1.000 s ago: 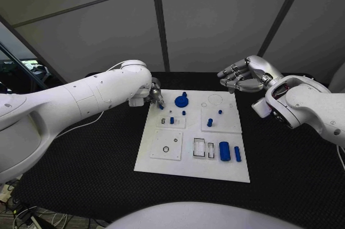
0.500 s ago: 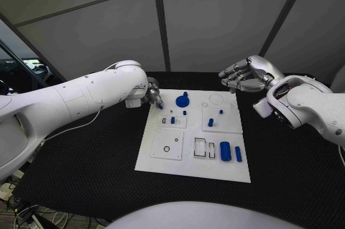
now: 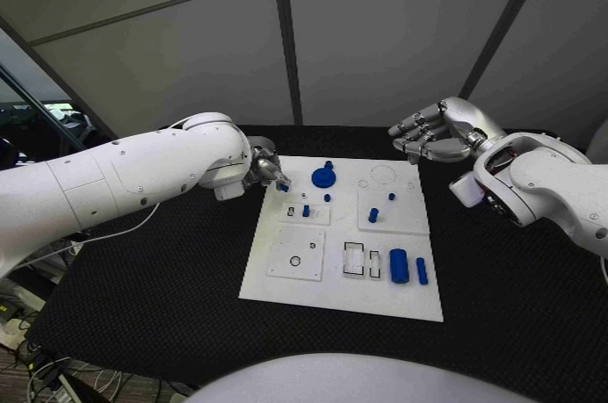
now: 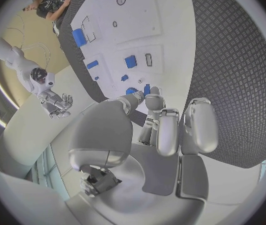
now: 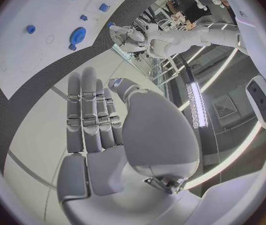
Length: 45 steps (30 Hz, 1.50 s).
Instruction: Assemble the parts on the task board
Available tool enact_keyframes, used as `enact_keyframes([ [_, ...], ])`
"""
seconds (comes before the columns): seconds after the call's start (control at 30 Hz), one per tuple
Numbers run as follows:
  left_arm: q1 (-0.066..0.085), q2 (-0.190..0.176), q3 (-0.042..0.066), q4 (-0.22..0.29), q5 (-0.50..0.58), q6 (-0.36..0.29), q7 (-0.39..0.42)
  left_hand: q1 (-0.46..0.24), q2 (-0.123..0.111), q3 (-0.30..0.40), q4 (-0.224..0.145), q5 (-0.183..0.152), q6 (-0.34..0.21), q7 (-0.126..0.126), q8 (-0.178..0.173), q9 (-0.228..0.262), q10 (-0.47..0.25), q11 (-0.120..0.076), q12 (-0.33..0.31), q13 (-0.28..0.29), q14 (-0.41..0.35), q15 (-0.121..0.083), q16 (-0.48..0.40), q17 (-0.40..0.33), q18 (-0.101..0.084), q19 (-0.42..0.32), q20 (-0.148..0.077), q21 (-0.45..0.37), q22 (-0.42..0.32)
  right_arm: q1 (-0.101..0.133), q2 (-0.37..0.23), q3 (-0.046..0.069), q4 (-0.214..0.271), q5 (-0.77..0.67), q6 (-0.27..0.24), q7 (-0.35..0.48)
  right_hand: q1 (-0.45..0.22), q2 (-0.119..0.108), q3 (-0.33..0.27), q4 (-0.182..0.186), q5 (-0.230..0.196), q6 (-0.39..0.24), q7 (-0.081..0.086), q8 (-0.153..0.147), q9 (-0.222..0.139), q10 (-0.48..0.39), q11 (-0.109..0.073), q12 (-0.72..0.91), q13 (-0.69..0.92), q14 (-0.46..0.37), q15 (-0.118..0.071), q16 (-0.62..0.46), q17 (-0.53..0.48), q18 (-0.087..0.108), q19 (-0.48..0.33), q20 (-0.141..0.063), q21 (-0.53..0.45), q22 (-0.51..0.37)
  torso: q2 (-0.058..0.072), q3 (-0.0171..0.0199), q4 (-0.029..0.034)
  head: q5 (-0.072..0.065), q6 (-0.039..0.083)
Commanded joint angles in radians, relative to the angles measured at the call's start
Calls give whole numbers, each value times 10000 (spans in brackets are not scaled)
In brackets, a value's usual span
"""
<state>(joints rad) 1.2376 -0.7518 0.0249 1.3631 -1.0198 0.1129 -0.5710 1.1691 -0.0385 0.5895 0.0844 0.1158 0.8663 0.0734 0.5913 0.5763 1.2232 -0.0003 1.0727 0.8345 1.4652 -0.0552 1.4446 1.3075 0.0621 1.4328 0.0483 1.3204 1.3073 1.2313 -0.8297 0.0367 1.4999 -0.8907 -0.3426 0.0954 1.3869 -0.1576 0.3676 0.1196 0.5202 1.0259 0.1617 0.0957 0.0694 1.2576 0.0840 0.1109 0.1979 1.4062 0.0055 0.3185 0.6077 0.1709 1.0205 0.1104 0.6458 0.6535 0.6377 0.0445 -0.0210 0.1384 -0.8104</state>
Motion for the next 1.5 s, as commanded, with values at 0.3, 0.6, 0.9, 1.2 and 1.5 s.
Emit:
enact_keyframes([
  [0.3,-471,-321,-26,864,-444,-1544,-194,-189,-36,1225,-1024,33,-23,-36,111,432,128,-59,42,8,559,-105,64,770,24,88,-26,61,645,24,19,7,-24,-10,107,10,-54,22,13,-54,-49,-7,57,-59,3,68,-6,-46,-10,49,-10,-35,11,115,44,-7,-25,13,-1,-14,-34,61,-27],
  [0.6,-661,-242,-28,904,-1009,-1533,-224,-222,-53,1269,-1027,30,-24,-41,136,445,136,-65,39,2,562,-109,65,772,25,90,-31,58,646,23,10,6,-19,-10,118,10,-54,22,13,-54,-49,-7,57,-59,3,68,-6,-46,-10,49,-10,-35,11,115,44,-7,-25,13,13,-10,-33,36,-17],
  [0.9,-686,-207,-32,923,-1432,-978,-312,-251,-83,1316,-1043,28,-27,-50,168,464,133,-72,27,-15,559,-115,55,756,26,90,-36,52,645,23,15,6,-26,-10,125,11,-54,22,13,-54,-49,-7,57,-59,3,68,-6,-46,-10,49,-10,-35,11,115,44,-7,-25,13,8,-6,-19,37,-63],
  [1.2,-698,-162,-41,932,-1559,-565,-356,-270,-108,1368,-1068,29,-38,-55,198,482,124,-77,12,-30,554,-121,44,740,28,87,-41,40,640,23,17,6,-24,-10,131,15,-54,22,13,-54,-49,-7,57,-59,3,68,-6,-46,-10,49,-10,-35,11,115,44,-7,-25,13,6,-3,-33,47,-75],
  [1.5,-709,-130,-115,905,-1636,-424,-376,-285,-117,1392,-1076,30,-42,-57,215,493,119,-78,5,-37,545,-123,26,712,26,91,-44,47,648,23,16,5,-23,-10,132,17,-54,22,13,-54,-49,-7,57,-59,3,68,-6,-46,-10,49,-10,-35,11,115,44,-7,-25,13,10,-6,-19,37,-76],
])
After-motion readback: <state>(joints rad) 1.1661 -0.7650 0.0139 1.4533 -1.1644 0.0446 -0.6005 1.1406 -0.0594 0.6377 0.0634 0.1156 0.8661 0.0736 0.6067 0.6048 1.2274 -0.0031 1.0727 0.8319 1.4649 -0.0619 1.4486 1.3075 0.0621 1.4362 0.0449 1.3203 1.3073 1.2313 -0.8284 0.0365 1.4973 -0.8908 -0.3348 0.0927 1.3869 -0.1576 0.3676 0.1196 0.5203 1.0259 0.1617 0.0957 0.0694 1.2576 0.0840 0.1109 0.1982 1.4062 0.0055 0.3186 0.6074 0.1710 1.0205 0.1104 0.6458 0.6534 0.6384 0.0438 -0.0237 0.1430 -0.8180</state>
